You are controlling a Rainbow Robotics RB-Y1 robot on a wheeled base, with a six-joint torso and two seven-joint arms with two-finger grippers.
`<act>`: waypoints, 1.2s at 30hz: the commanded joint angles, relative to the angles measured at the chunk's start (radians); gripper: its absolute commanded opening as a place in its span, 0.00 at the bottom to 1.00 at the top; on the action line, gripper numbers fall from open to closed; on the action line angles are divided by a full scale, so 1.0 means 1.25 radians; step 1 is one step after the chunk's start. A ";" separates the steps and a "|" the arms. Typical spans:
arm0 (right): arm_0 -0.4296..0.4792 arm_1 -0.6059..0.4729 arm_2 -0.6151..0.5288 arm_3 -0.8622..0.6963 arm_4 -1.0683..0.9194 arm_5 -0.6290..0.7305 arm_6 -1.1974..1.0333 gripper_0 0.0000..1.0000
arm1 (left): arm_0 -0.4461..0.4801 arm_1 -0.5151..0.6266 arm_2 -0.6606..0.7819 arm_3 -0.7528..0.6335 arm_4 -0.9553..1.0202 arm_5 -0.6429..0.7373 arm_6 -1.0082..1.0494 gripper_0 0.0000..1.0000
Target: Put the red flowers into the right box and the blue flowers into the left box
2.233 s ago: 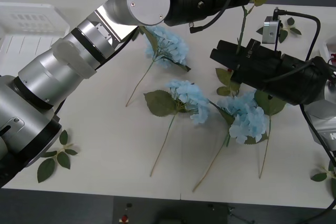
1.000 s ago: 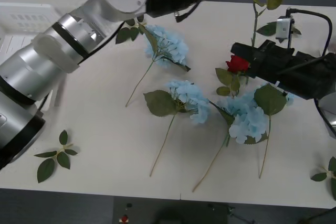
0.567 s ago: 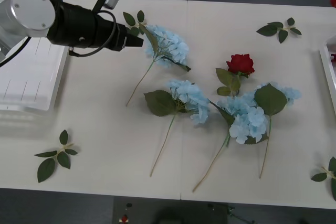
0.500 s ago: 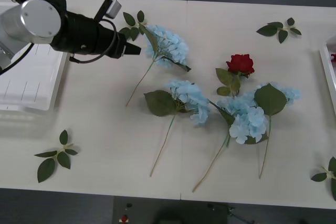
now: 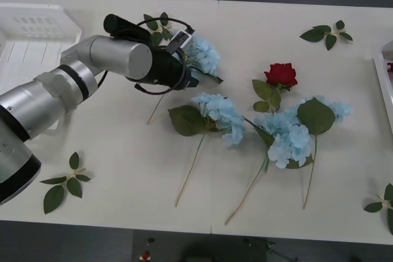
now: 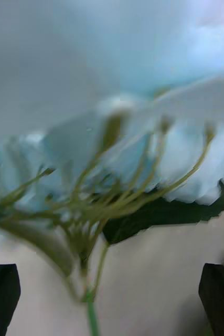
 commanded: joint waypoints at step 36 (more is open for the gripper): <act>0.119 -0.229 0.138 -0.591 -0.180 0.173 -0.402 0.74 | -0.058 0.645 0.136 -0.349 -0.100 0.481 -0.168 0.00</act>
